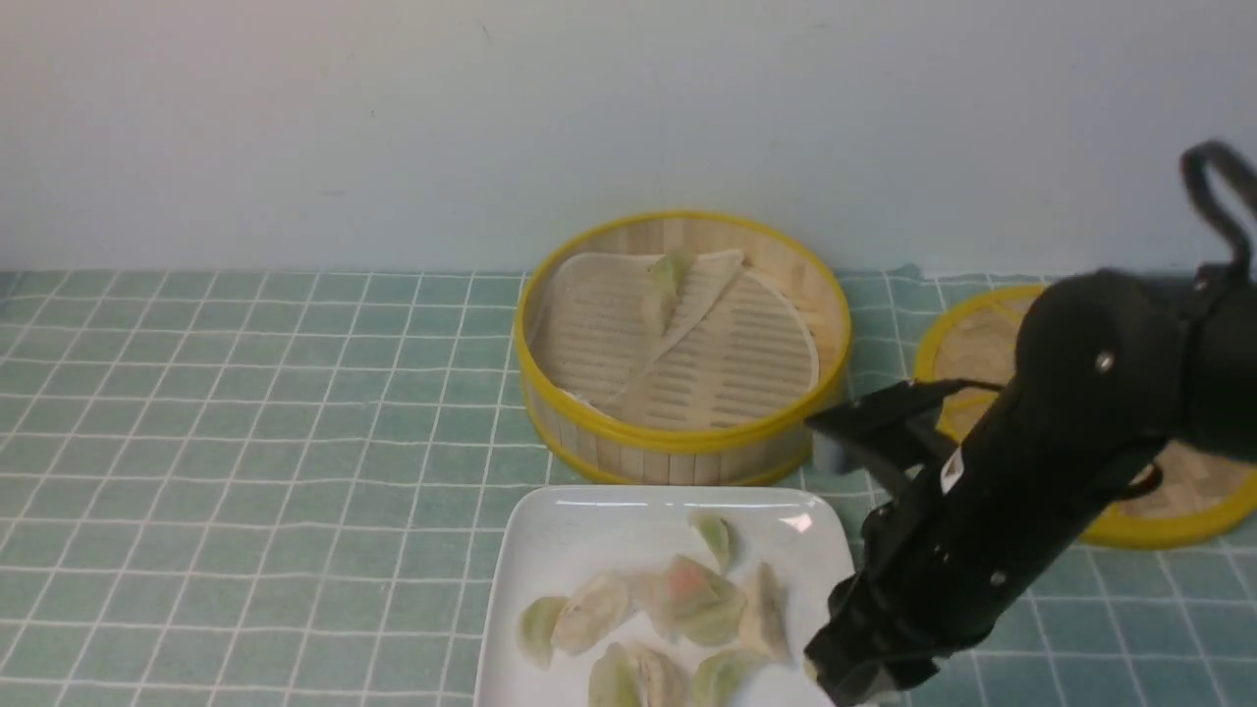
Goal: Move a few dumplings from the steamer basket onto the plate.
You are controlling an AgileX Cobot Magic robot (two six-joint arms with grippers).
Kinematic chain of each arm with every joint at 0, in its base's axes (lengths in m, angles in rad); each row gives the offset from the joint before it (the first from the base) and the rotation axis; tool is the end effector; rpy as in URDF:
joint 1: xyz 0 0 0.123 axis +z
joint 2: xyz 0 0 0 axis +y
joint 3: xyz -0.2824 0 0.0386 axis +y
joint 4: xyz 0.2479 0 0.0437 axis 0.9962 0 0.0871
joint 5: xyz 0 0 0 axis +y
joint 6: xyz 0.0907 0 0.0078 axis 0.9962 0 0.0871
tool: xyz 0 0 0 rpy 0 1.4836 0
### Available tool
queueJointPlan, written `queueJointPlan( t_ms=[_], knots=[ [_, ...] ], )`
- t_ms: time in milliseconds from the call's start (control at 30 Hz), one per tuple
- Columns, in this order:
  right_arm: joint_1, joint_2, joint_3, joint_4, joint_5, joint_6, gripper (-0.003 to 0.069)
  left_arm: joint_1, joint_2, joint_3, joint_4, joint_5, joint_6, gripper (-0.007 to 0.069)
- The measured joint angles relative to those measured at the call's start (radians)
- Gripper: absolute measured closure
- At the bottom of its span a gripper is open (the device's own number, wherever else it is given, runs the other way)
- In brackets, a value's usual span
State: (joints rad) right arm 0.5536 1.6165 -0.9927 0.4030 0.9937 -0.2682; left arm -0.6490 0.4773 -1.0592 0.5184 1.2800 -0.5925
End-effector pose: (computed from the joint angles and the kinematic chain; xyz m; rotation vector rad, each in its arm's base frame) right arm 0.2266 0.1753 0.2083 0.9219 -2.9455 -0.5357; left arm 0.0400 0.0239 0.4164 -0.0577 2.0675 -0.1320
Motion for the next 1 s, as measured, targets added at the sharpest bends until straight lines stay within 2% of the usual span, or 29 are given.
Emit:
queueJointPlan(
  t_ms=[67,133,167,233,267,367,400,467,600,700,867,933,1000],
  knots=[
    [0.019,0.009,0.008,0.004,-0.047,0.0,0.0427,0.0,0.0,0.0,-0.002,0.0,0.0,0.0631],
    [0.028,0.013,0.007,0.017,-0.078,0.0,0.0347,0.0,0.0,0.0,-0.008,0.0,0.002,0.0631],
    [0.031,0.013,0.001,0.02,-0.081,-0.001,0.0284,0.0,0.0,0.0,-0.015,0.0,0.003,0.0631],
    [0.032,0.013,-0.008,0.019,-0.073,-0.001,0.0242,0.0,0.0,0.0,-0.02,0.0,0.003,0.0631],
    [0.033,0.014,-0.038,0.007,-0.038,-0.001,0.0187,0.0,0.0,0.0,-0.025,0.0,0.003,0.0631],
    [0.033,0.011,-0.093,-0.015,0.048,0.013,0.0174,0.0,0.0,0.0,-0.025,0.0,0.003,0.0631],
    [0.033,0.004,-0.113,-0.025,0.082,0.026,0.0186,0.0,0.0,0.0,-0.025,0.0,0.003,0.0631],
    [0.033,-0.05,-0.169,-0.064,0.165,0.068,0.0279,0.0,0.0,0.0,-0.025,0.0,0.003,0.0631],
    [0.033,-0.25,-0.223,-0.149,0.195,0.137,0.0545,0.0,0.0,0.0,-0.025,-0.034,0.004,0.0631],
    [0.033,-0.429,-0.228,-0.217,0.166,0.19,0.0641,0.0,0.007,0.0,-0.027,-0.105,0.004,0.0631],
    [0.033,-0.798,-0.222,-0.376,0.088,0.288,0.0671,0.0,0.049,0.023,-0.037,-0.234,0.004,0.0631],
    [0.033,-0.869,-0.208,-0.403,0.067,0.302,0.0672,0.0,0.061,0.034,-0.039,-0.264,0.004,0.0631],
    [0.033,-1.086,-0.115,-0.458,-0.003,0.342,0.0672,0.0,0.098,0.061,-0.046,-0.345,0.004,0.0631]
  ],
)
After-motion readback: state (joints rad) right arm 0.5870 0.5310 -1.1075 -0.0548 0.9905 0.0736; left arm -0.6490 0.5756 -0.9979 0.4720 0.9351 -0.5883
